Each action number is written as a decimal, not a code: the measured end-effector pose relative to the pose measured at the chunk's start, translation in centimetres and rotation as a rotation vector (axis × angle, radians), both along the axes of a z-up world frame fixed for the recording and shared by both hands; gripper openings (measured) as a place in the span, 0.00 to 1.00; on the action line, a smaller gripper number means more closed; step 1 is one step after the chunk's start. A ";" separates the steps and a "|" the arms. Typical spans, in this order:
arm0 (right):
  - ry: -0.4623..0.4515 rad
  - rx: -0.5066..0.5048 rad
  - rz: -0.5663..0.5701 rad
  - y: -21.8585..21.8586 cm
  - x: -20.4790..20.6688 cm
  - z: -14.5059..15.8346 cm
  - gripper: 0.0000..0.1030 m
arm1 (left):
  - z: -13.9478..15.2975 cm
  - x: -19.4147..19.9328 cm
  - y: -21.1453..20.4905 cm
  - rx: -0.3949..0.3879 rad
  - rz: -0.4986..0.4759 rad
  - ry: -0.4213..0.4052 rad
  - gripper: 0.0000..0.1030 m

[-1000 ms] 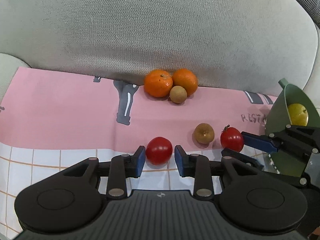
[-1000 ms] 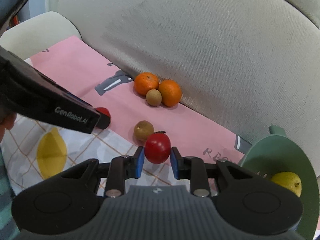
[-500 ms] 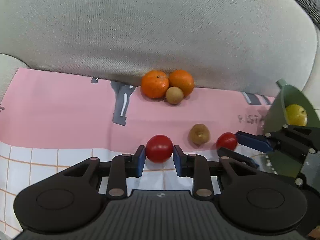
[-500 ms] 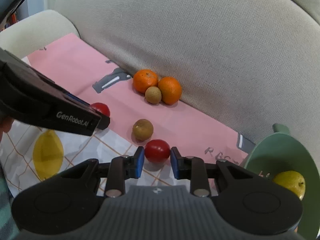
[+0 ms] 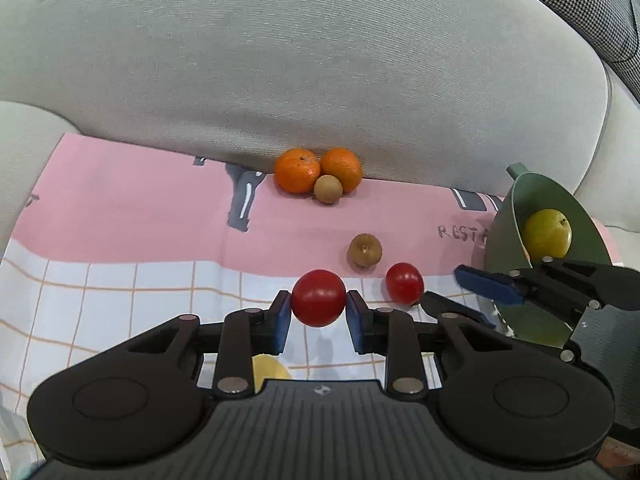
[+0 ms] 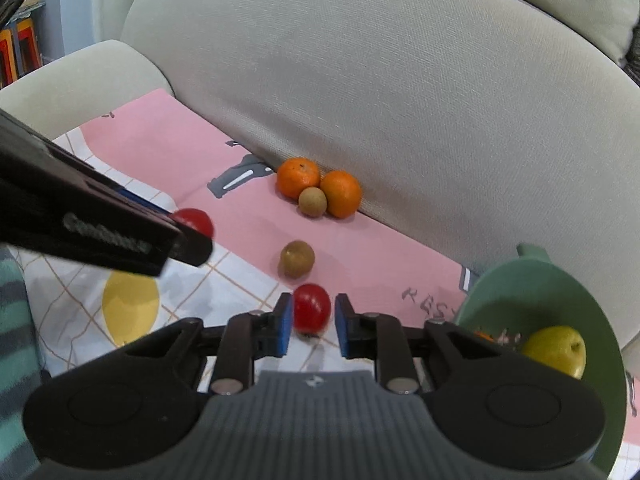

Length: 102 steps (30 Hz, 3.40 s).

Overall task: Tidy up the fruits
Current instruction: 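Carry both red tomatoes in the two tools over the colander, then open the left tool dropping its tomato while the right tool releases its tomato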

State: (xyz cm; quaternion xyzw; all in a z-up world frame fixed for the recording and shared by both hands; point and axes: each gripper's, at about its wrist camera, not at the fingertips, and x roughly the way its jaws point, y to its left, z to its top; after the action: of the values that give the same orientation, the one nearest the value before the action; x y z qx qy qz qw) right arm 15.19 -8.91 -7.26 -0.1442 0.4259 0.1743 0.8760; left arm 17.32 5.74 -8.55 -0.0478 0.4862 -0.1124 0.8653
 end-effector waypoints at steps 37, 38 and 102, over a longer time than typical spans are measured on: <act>-0.068 0.064 0.015 -2.3 -1.0 3.9 0.25 | 4.2 -0.9 -2.9 -0.050 -0.092 -0.047 0.32; -0.076 0.066 0.012 -2.9 -1.3 4.4 0.25 | 4.6 -1.1 -3.4 -0.052 -0.108 -0.054 0.32; 0.105 -0.062 0.051 -14.7 -1.6 1.0 0.25 | 0.0 -1.1 -21.8 0.213 -0.591 0.073 0.37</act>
State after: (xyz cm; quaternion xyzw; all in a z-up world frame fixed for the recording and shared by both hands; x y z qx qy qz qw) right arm 13.62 -23.60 -6.22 -0.1726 0.4729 0.1906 0.8428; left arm 16.23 -16.09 -8.52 0.1827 0.5188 -0.3056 0.7772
